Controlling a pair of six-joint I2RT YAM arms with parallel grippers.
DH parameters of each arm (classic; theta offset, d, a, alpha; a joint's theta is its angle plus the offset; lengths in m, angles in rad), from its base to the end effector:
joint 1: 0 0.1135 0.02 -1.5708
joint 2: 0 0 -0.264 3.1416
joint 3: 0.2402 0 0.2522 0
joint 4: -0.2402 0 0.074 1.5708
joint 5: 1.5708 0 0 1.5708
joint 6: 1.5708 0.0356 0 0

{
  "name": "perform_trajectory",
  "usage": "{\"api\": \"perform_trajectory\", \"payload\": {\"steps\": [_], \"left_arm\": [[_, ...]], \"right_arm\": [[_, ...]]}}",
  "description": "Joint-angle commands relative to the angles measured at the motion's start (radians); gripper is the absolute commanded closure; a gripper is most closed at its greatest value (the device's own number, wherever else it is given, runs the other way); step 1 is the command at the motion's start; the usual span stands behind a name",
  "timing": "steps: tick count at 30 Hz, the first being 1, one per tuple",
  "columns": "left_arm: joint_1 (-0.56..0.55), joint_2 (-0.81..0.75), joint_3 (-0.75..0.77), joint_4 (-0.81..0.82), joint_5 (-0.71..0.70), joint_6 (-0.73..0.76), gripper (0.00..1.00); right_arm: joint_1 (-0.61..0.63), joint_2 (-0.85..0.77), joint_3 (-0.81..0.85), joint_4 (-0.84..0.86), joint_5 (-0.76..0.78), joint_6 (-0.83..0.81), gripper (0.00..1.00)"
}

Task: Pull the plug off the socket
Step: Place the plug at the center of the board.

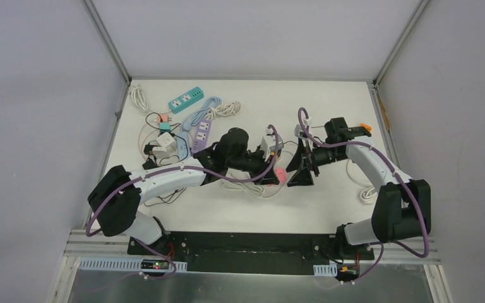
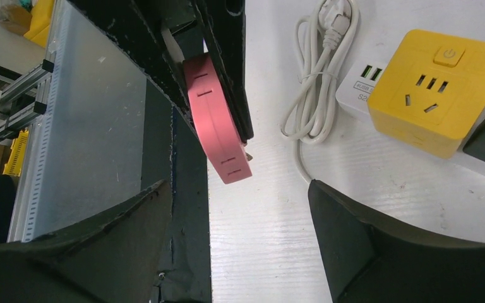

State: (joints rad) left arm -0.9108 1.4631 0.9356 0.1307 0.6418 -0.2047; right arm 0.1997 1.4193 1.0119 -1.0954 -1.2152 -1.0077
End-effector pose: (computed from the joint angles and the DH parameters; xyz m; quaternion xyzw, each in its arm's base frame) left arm 0.1843 -0.2722 0.2649 0.4371 0.6810 -0.5010 0.3069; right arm 0.2234 0.0793 0.2463 -0.4818 0.6645 0.5137 0.2500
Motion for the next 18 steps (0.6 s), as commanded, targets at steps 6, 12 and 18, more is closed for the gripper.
{"api": "perform_trajectory", "payload": {"steps": [6, 12, 18], "left_arm": [[-0.002, 0.054, 0.058, 0.033, 0.067, 0.03, 1.0], [-0.003, 0.097, 0.072, 0.118, 0.11, -0.02, 1.0], [-0.003, 0.113, 0.07, 0.13, 0.119, -0.019, 1.0]], "right_arm": [[-0.001, 0.006, -0.005, 0.143, -0.029, 0.17, 0.18], [0.047, 0.021, -0.021, 0.157, -0.069, 0.173, 0.29], [0.076, 0.029, -0.009, 0.074, -0.081, 0.071, 0.58]]}}
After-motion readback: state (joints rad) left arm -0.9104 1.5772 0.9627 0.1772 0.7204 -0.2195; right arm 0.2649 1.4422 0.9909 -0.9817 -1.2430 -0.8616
